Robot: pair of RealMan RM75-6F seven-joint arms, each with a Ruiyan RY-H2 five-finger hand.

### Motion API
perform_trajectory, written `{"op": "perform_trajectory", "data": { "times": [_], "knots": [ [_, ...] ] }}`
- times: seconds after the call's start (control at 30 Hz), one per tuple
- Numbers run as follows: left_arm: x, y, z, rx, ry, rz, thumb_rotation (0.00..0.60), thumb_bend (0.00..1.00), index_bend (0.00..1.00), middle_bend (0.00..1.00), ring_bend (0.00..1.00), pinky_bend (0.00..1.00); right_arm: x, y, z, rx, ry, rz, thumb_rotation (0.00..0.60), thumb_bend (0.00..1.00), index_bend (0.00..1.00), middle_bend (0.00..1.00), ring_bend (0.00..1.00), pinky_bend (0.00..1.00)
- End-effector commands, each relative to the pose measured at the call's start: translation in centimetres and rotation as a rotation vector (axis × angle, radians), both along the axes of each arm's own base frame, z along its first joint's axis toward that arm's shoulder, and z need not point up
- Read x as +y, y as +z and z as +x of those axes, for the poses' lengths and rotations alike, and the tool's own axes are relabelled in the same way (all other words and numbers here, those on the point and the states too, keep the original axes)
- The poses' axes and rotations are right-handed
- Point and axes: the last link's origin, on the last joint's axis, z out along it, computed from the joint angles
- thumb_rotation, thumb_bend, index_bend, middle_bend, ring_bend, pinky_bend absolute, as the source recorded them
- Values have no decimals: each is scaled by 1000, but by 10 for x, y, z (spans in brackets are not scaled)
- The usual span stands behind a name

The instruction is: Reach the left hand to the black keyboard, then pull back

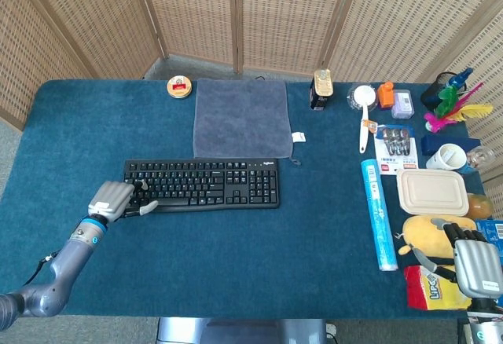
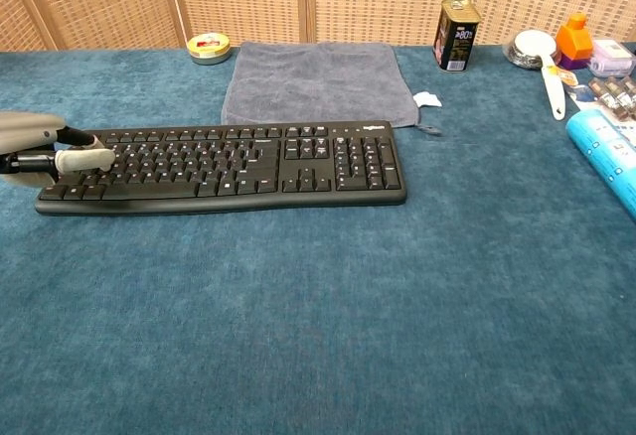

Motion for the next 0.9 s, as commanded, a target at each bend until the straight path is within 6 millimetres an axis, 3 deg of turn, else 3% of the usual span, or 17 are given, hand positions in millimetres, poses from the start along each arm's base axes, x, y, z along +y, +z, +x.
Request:
{"op": "perform_trajectory", "data": {
  "times": [0.03,0.17,0.4,0.53,0.63,0.9],
  "knots": [
    [-2,10,4,-24,-24,40,0,147,227,1000,1000,1000,0,0,0,-2,0,-1,0,256,272,366,414,364],
    [-12,29,7,-48,-59,113,0,147,228,1000,1000,964,0,0,1,-4,3,-1,0,257,272,366,414,365],
    [-49,73,4,-91,-92,267,0,147,228,999,976,848,-4,0,3,-13,18,-5,0,257,272,366,411,363],
    [-73,92,-2,-97,-83,332,0,147,227,861,814,736,-9,-2,6,-18,37,-2,0,257,272,366,398,353],
    [-91,105,-6,-107,-72,379,0,147,227,796,752,699,-12,-5,10,-21,54,5,0,257,272,366,387,343],
    [-142,127,-18,-146,-54,509,0,147,227,765,729,678,-17,-13,17,-22,84,20,0,257,272,366,383,340]
  ]
}}
